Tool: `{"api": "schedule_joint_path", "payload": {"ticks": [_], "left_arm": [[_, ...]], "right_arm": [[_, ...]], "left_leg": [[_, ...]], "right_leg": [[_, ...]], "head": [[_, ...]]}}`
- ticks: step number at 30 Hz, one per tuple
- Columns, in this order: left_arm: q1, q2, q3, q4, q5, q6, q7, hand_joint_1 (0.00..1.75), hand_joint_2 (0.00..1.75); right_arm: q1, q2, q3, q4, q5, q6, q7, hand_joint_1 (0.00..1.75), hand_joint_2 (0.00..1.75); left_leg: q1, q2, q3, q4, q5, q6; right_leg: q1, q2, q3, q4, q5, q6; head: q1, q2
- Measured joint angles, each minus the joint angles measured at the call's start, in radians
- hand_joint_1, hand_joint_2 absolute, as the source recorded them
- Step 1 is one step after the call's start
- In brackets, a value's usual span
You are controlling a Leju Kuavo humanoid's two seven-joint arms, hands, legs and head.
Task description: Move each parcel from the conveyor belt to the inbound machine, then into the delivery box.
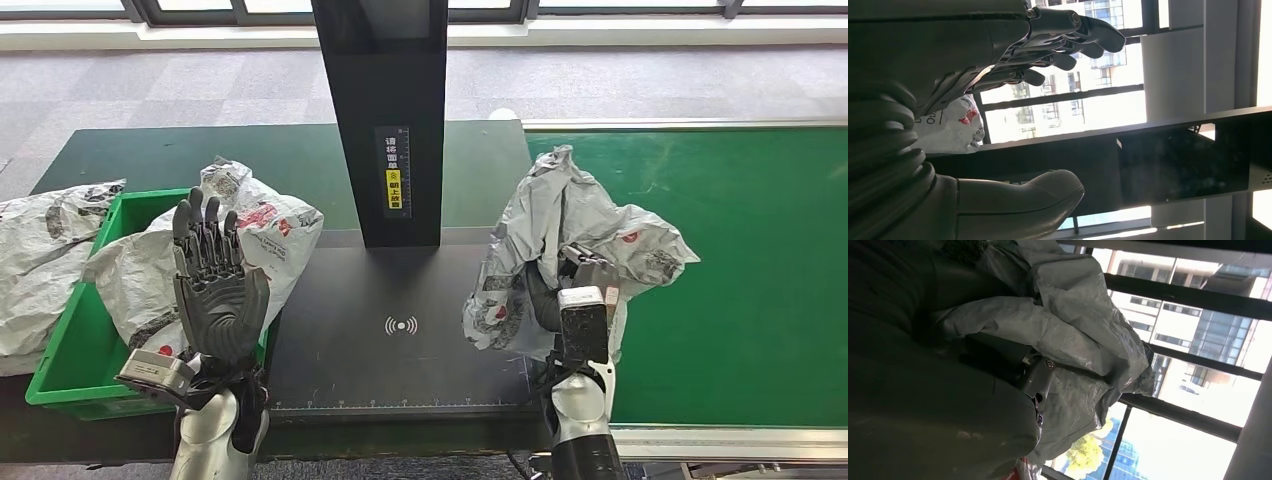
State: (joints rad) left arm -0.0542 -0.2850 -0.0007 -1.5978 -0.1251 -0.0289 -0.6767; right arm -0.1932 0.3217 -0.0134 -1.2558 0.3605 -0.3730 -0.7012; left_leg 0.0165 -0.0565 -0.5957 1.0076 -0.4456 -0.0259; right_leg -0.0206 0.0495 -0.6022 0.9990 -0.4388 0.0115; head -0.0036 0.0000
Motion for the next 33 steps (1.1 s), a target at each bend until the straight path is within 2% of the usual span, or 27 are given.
{"api": "schedule_joint_path", "payload": {"ticks": [5,9,14,18,23,27,33], "left_arm": [[-0.002,0.0,-0.007,0.006,0.001,-0.002,0.0,0.0,1.75],[-0.006,0.0,-0.013,0.015,0.011,0.005,0.0,0.0,1.75],[-0.009,0.002,-0.025,0.023,0.032,0.038,0.0,0.0,1.75],[-0.01,0.003,-0.025,0.023,0.043,0.052,0.0,0.0,1.75],[-0.01,0.004,-0.025,0.023,0.05,0.06,0.0,0.0,1.75],[-0.01,0.004,-0.025,0.023,0.05,0.064,0.0,0.0,1.75],[-0.009,0.005,-0.025,0.023,0.054,0.084,0.0,0.0,1.75]], "right_arm": [[-0.013,0.006,0.066,0.037,-0.01,0.06,0.002,1.75,1.75],[-0.047,0.014,0.123,0.15,-0.028,0.167,0.036,1.75,1.75],[-0.134,0.033,0.28,0.385,-0.184,0.131,0.008,1.75,1.75],[-0.185,0.044,0.36,0.486,-0.219,0.128,0.003,1.75,1.75],[-0.221,0.048,0.405,0.558,-0.227,0.129,0.002,1.75,1.75],[-0.23,0.05,0.415,0.584,-0.227,0.126,0.002,0.0,1.75],[-0.233,0.051,0.425,0.603,-0.235,0.113,0.001,0.0,1.75]], "left_leg": [[0.0,0.0,0.0,0.0,0.0,0.0],[0.0,0.001,0.0,0.0,0.0,0.0],[0.001,0.0,0.0,0.0,0.0,-0.001],[0.001,0.0,0.0,0.0,0.001,-0.001],[0.001,0.0,0.0,0.0,0.001,-0.001],[0.001,0.0,0.0,0.0,0.001,-0.001],[0.001,0.0,0.0,0.0,0.001,-0.001]], "right_leg": [[0.0,0.0,0.0,0.0,0.0,0.0],[0.0,0.001,0.0,0.0,0.0,0.0],[0.001,0.001,0.0,0.001,0.0,0.0],[0.001,0.001,-0.001,0.001,0.0,0.0],[0.001,0.001,-0.001,0.0,0.0,0.0],[0.0,0.001,-0.001,0.0,0.0,0.0],[0.001,0.001,-0.001,0.0,0.0,0.0]], "head": [[0.0,0.0],[0.0,0.0],[0.0,0.0],[0.0,0.0],[0.0,0.0],[0.0,0.0],[0.0,0.0]]}}
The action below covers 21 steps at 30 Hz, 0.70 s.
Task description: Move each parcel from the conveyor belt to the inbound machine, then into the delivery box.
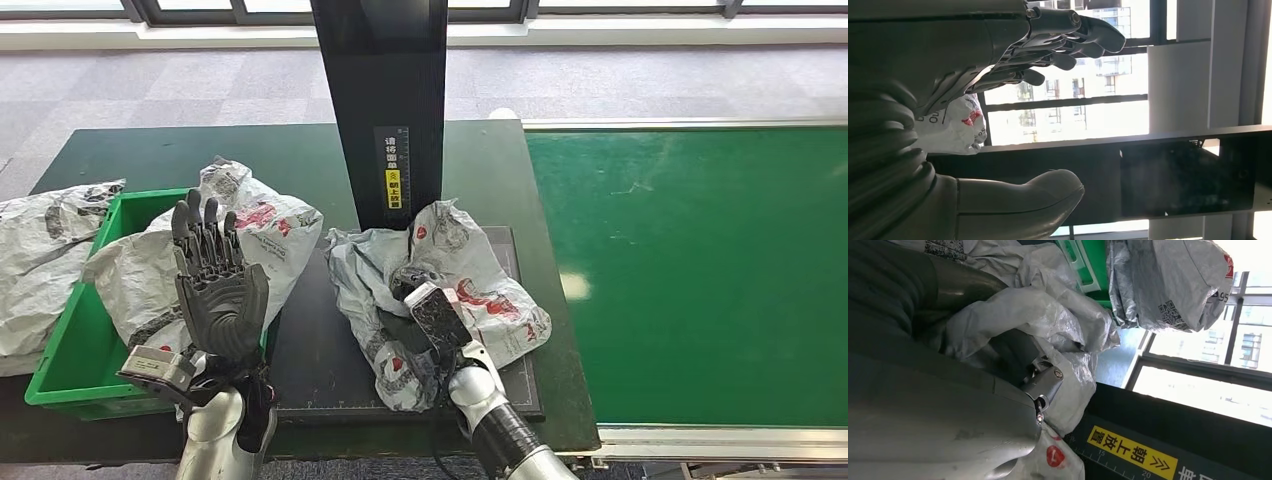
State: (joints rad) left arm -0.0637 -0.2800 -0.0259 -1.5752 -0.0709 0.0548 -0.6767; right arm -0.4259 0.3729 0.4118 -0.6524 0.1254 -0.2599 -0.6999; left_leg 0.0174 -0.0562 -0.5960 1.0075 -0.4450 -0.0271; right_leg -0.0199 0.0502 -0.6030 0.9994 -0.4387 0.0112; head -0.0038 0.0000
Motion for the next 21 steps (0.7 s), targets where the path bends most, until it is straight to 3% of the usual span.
{"api": "schedule_joint_path", "payload": {"ticks": [9,18,21], "left_arm": [[0.0,0.0,0.0,0.0,0.011,0.02,0.0,0.0,1.75],[0.0,0.001,-0.002,0.0,0.019,0.037,0.0,0.0,1.75],[0.0,0.002,-0.002,0.0,0.019,0.038,0.0,0.0,1.75]], "right_arm": [[-0.017,0.0,0.018,0.017,-0.01,-0.017,0.0,0.0,1.75],[-0.018,0.002,0.065,0.003,0.107,-0.21,-0.001,0.0,1.75],[-0.018,0.002,0.083,-0.006,0.118,-0.233,-0.001,0.0,1.75]], "left_leg": [[0.0,0.0,0.0,0.0,0.0,0.0],[0.0,0.0,0.0,0.0,0.0,0.0],[0.0,0.0,0.0,0.0,0.0,0.0]], "right_leg": [[0.0,0.0,0.0,0.0,0.0,0.0],[0.0,0.0,0.0,0.0,0.0,0.0],[0.0,0.0,0.0,0.0,0.0,0.0]], "head": [[0.0,0.0],[0.0,0.0],[0.0,0.0]]}}
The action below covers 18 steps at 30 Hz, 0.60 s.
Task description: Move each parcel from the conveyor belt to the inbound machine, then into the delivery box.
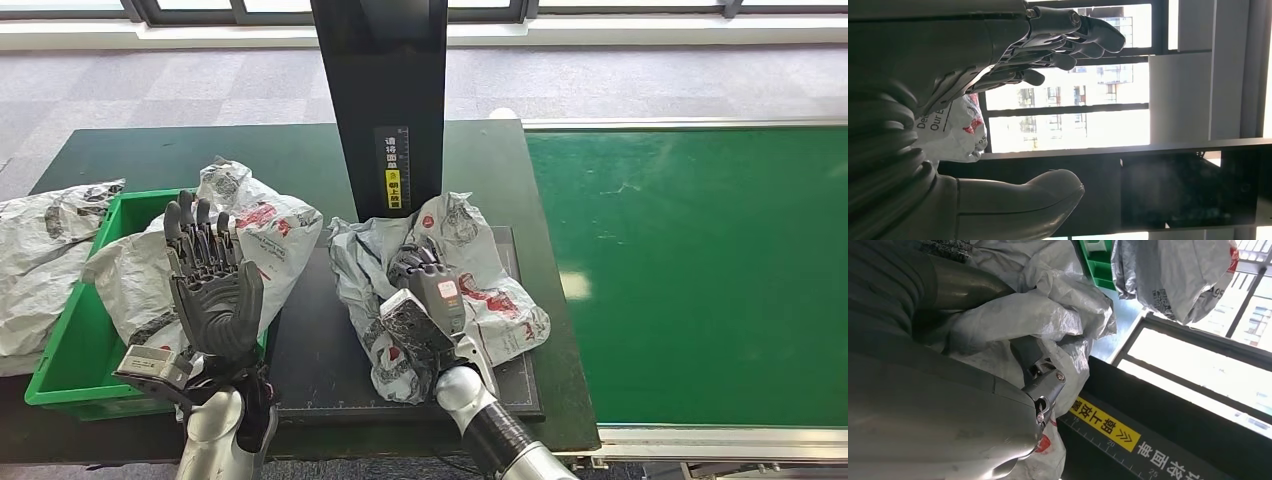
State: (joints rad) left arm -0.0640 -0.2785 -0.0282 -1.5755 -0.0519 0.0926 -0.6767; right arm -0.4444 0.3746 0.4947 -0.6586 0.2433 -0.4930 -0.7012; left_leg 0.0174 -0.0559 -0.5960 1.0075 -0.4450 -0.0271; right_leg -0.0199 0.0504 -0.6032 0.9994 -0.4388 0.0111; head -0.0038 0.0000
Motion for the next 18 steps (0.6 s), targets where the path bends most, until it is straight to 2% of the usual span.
{"api": "schedule_joint_path", "payload": {"ticks": [10,15,18], "left_arm": [[0.0,0.0,0.0,0.0,0.0,0.0,0.0,0.0,1.75],[-0.001,0.0,-0.004,0.001,0.0,0.0,0.0,0.0,1.75],[-0.003,0.0,-0.007,0.005,-0.003,0.0,0.0,0.0,1.75]], "right_arm": [[0.0,0.0,0.018,-0.007,0.006,-0.015,0.0,0.0,1.75],[0.024,-0.014,0.025,-0.089,0.05,-0.168,0.0,0.0,1.75],[0.071,-0.033,0.017,-0.214,0.107,-0.2,0.0,0.0,1.75]], "left_leg": [[0.0,0.0,0.0,0.0,0.0,0.0],[0.0,0.0,0.0,0.0,0.0,0.0],[0.0,0.0,0.0,0.0,0.0,0.0]], "right_leg": [[0.0,0.0,0.0,0.0,0.0,0.0],[0.0,0.0,-0.001,0.0,0.0,0.0],[0.0,0.001,-0.001,0.0,0.0,0.0]], "head": [[0.0,0.0],[0.0,0.0],[0.0,0.0]]}}
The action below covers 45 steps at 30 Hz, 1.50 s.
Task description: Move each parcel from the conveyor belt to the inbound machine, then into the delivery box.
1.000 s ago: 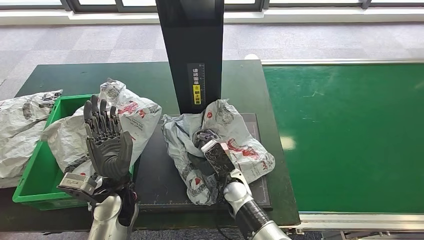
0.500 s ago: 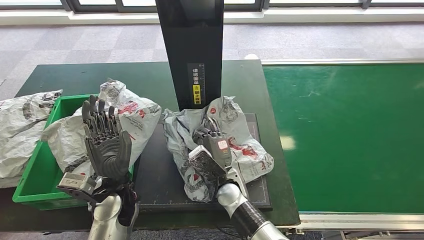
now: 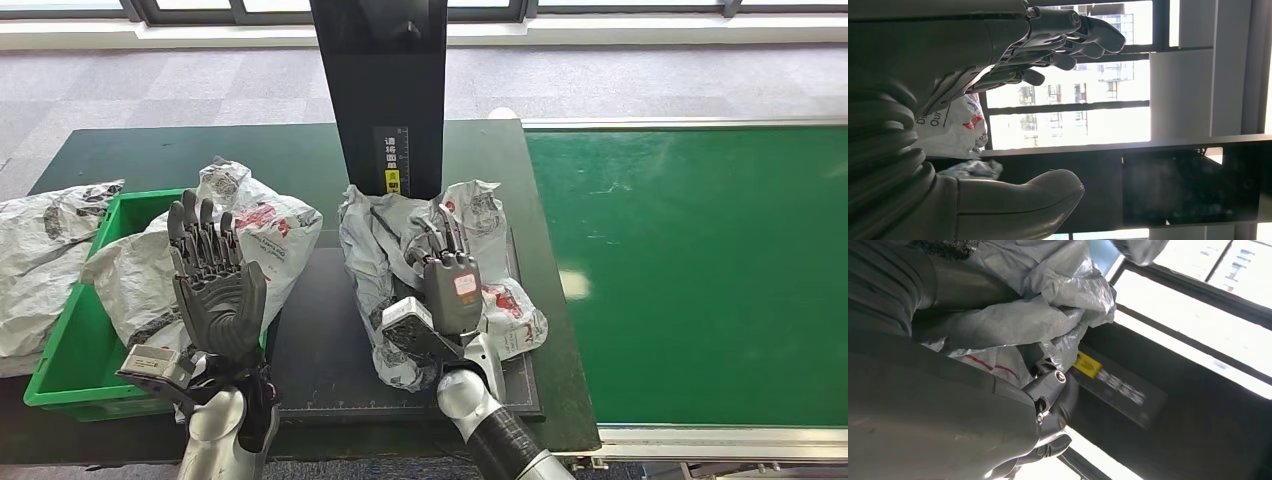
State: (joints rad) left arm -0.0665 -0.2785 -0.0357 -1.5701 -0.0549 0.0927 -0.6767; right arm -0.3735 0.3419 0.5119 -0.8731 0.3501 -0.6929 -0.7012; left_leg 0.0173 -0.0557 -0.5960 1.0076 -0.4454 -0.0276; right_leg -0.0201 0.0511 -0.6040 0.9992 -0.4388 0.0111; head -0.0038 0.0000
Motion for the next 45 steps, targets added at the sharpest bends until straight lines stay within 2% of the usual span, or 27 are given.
{"api": "schedule_joint_path", "payload": {"ticks": [6,16,30,34,39,43,45], "left_arm": [[-0.003,0.0,-0.014,0.009,-0.008,0.0,0.0,0.0,1.75],[-0.007,0.0,-0.029,0.021,-0.028,-0.001,0.0,0.0,1.75],[-0.01,0.0,-0.042,0.026,-0.039,-0.006,0.0,0.0,1.75],[-0.01,0.0,-0.043,0.026,-0.044,-0.007,0.0,0.0,1.75],[-0.01,0.0,-0.044,0.026,-0.055,-0.014,0.0,0.0,1.75],[-0.01,0.0,-0.044,0.028,-0.056,-0.016,0.0,0.0,1.75],[-0.01,0.0,-0.044,0.028,-0.057,-0.014,0.0,0.0,1.75]], "right_arm": [[0.098,-0.022,-0.064,-0.234,0.05,-0.004,0.001,0.0,1.75],[0.166,-0.042,-0.138,-0.381,0.044,-0.004,0.002,0.0,1.75],[0.183,-0.053,-0.162,-0.405,0.036,0.003,0.002,0.0,1.75],[0.176,-0.054,-0.19,-0.356,0.034,0.043,0.008,0.0,1.75],[0.155,-0.053,-0.234,-0.247,0.065,0.143,0.022,0.0,1.75],[0.138,-0.049,-0.266,-0.178,0.072,0.203,0.048,0.0,0.0],[0.134,-0.045,-0.287,-0.152,0.071,0.237,0.048,0.0,0.0]], "left_leg": [[0.0,0.001,0.0,0.0,-0.001,0.0],[0.0,0.001,0.0,0.0,-0.001,0.0],[0.0,0.002,0.0,0.0,-0.001,0.0],[0.0,0.001,0.0,0.0,-0.001,0.0],[0.0,0.0,0.0,0.0,-0.001,0.0],[0.0,0.0,0.0,0.0,-0.001,0.0],[0.0,0.0,0.0,0.0,-0.001,0.0]], "right_leg": [[0.0,0.001,0.0,0.0,-0.001,-0.001],[0.0,0.001,0.0,0.0,0.0,-0.001],[0.0,0.001,0.0,0.0,0.0,-0.001],[0.0,0.001,0.0,0.0,0.0,-0.001],[0.0,0.0,0.0,0.0,0.0,-0.001],[0.0,0.0,0.0,0.0,0.0,-0.001],[0.0,0.0,0.0,0.0,0.0,-0.001]], "head": [[0.0,0.0],[0.0,0.0],[0.0,0.0],[0.0,0.0],[0.0,0.0],[0.0,0.0],[0.0,0.0]]}}
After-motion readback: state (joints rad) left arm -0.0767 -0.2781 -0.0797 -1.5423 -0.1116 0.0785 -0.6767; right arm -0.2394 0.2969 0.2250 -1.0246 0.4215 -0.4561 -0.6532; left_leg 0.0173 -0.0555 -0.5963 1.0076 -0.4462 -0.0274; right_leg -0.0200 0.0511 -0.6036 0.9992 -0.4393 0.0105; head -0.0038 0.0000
